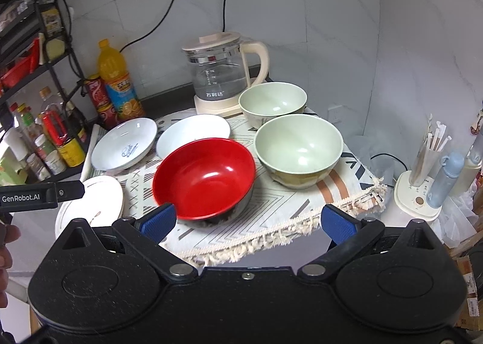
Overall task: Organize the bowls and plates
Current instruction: 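Move the right tool toward the large pale green bowl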
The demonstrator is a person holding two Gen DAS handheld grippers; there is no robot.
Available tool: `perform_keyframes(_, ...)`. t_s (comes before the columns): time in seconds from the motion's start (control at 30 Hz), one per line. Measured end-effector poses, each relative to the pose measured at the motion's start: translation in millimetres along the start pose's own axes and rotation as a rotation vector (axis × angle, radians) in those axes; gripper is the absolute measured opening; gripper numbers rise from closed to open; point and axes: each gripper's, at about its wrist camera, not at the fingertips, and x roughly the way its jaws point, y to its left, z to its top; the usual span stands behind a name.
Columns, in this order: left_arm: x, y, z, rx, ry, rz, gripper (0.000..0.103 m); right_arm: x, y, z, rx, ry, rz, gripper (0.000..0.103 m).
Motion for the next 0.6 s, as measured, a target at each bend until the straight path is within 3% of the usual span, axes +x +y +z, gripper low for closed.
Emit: perform_keyframes(0.6,77.7,-39.0,63.2,0.098,0.04,-0.074,0.096,59.4,-28.5,36.6,0.095,0.048,-0.098,0.103)
